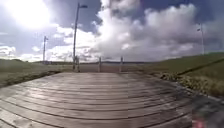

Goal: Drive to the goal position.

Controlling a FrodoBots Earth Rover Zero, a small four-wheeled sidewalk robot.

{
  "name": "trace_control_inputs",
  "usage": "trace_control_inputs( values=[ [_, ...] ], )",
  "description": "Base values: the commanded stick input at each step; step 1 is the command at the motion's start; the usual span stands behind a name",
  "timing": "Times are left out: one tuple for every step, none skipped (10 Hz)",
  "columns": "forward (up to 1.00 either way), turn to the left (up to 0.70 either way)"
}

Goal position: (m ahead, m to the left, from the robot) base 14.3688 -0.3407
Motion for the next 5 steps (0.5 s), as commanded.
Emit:
trace_control_inputs(
  values=[
    [0.85, 0.00],
    [0.85, 0.00],
    [0.85, 0.00],
    [0.85, 0.00],
    [0.85, 0.00]
  ],
)
